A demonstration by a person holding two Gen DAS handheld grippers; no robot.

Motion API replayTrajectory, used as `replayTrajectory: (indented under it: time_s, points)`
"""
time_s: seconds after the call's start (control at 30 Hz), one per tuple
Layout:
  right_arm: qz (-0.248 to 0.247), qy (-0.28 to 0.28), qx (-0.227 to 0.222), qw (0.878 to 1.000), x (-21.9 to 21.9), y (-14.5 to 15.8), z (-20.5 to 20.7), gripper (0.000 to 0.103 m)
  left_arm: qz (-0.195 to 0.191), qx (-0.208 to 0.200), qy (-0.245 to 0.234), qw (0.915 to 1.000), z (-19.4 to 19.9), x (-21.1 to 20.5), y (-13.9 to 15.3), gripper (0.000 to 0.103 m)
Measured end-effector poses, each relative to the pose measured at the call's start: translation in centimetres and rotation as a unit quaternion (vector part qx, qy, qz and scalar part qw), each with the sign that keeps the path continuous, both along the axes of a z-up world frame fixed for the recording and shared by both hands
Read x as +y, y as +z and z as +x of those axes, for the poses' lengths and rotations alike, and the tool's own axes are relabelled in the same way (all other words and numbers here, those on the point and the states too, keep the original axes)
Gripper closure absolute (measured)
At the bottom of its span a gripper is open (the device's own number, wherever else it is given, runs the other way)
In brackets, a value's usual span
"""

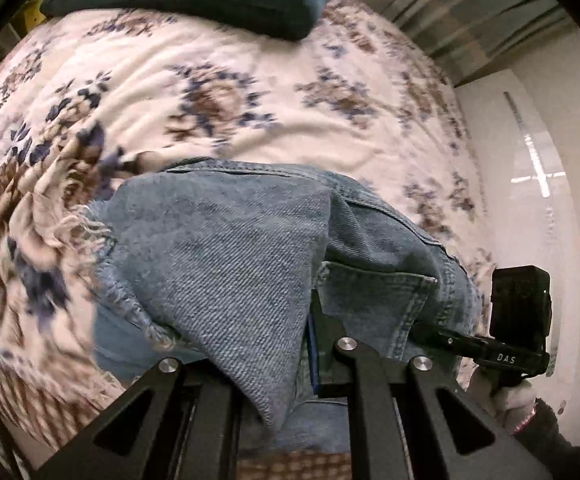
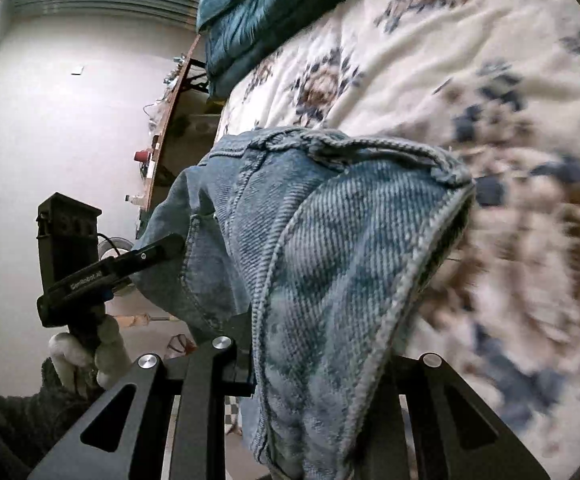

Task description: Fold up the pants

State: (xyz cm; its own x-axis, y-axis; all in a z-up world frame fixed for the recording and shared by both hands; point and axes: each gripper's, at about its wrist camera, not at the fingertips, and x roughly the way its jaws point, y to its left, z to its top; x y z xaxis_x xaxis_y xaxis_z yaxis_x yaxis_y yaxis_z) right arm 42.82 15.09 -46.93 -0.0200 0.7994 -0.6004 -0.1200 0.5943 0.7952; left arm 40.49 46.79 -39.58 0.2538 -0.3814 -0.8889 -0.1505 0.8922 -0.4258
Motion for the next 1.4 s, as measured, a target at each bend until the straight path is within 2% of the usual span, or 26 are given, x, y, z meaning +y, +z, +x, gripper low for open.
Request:
replayTrajectory:
  time_s: [0.07, 0.2, 0.27, 0.33, 0.37, 0.47, 0.5, 0.53, 0.63, 0.73, 0.77, 0.8, 0.9, 0.97, 1.03, 1.07, 1.1, 1.13, 1.2, 1.3, 1.4]
  points:
    - [0.0, -0.003, 0.018, 1.0, 3.2, -3.1, 1.1, 0.079, 0.002, 0.014, -0.006, 0.9999, 0.9, 2.1, -2.3, 0.095]
    - [-0.019, -0.008, 0.069, 0.997, 7.0, -10.9, 2.6, 0.079, 0.01, 0.065, -0.025, 0.9975, 2.5, 4.9, -10.1, 0.095]
    - [-0.042, -0.004, 0.092, 0.995, 8.0, -14.4, 2.8, 0.079, 0.011, 0.086, -0.033, 0.9956, 2.7, 5.4, -13.5, 0.094]
    - [-0.039, -0.014, 0.11, 0.993, 7.8, -16.2, 3.0, 0.078, 0.003, 0.101, -0.036, 0.9942, 2.8, 6.1, -16.4, 0.089]
    - [-0.033, -0.015, 0.113, 0.993, 7.6, -16.3, 3.1, 0.078, -0.001, 0.102, -0.038, 0.9941, 2.8, 6.1, -16.5, 0.088]
    - [-0.062, 0.004, 0.115, 0.991, 7.6, -15.1, 2.9, 0.061, -0.007, 0.111, -0.035, 0.9932, 2.7, 5.9, -15.5, 0.083]
    - [-0.069, 0.005, 0.117, 0.991, 7.2, -14.5, 2.5, 0.052, -0.002, 0.111, -0.032, 0.9933, 2.5, 6.1, -14.9, 0.073]
    - [-0.086, 0.007, 0.115, 0.99, 6.9, -13.5, 2.1, 0.049, 0.001, 0.11, -0.027, 0.9935, 2.0, 6.3, -13.8, 0.061]
    - [-0.097, 0.007, 0.118, 0.988, 5.5, -11.3, 0.0, 0.041, -0.011, 0.098, -0.018, 0.995, -0.1, 6.9, -11.0, 0.043]
    - [-0.09, 0.003, 0.134, 0.987, 4.1, -11.4, -1.9, 0.042, 0.015, 0.108, -0.024, 0.9938, -2.7, 7.0, -11.1, 0.039]
    - [-0.096, 0.008, 0.135, 0.986, 4.2, -11.5, -3.0, 0.052, 0.031, 0.119, -0.029, 0.9919, -3.6, 6.9, -11.9, 0.039]
    - [-0.103, 0.013, 0.136, 0.985, 4.3, -11.7, -3.6, 0.074, 0.039, 0.128, -0.03, 0.9906, -4.0, 6.8, -12.6, 0.039]
    - [-0.151, 0.02, 0.159, 0.975, 4.5, -13.7, -5.7, 0.074, 0.071, 0.151, -0.017, 0.9858, -5.8, 7.1, -15.1, 0.039]
    - [-0.169, 0.012, 0.16, 0.973, 4.8, -13.8, -6.1, 0.074, 0.087, 0.151, -0.007, 0.9847, -6.2, 7.1, -14.6, 0.039]
    - [-0.183, 0.009, 0.142, 0.973, 5.4, -12.2, -5.9, 0.067, 0.105, 0.137, -0.004, 0.985, -6.5, 6.5, -12.8, 0.039]
    - [-0.209, 0.011, 0.117, 0.971, 5.8, -10.3, -5.7, 0.047, 0.12, 0.119, -0.006, 0.9856, -6.6, 5.8, -11.0, 0.039]
    - [-0.239, 0.012, 0.092, 0.967, 6.2, -8.6, -5.8, 0.019, 0.132, 0.107, -0.009, 0.9855, -6.8, 5.3, -9.7, 0.039]
    - [-0.272, 0.014, 0.061, 0.96, 6.4, -6.6, -6.1, 0.012, 0.155, 0.089, -0.013, 0.9839, -7.0, 4.3, -7.6, 0.039]
    - [-0.329, 0.014, 0.004, 0.944, 6.7, -2.2, -6.8, 0.011, 0.17, 0.054, -0.018, 0.9838, -7.7, 2.5, -3.9, 0.038]
    - [-0.398, 0.007, -0.078, 0.914, 6.5, 5.3, -9.1, 0.011, 0.196, 0.016, -0.016, 0.9803, -9.6, -0.3, 2.2, 0.017]
    - [-0.417, -0.009, -0.136, 0.899, 4.4, 12.4, -11.2, 0.01, 0.212, -0.017, 0.005, 0.9771, -12.1, -3.1, 7.9, 0.011]
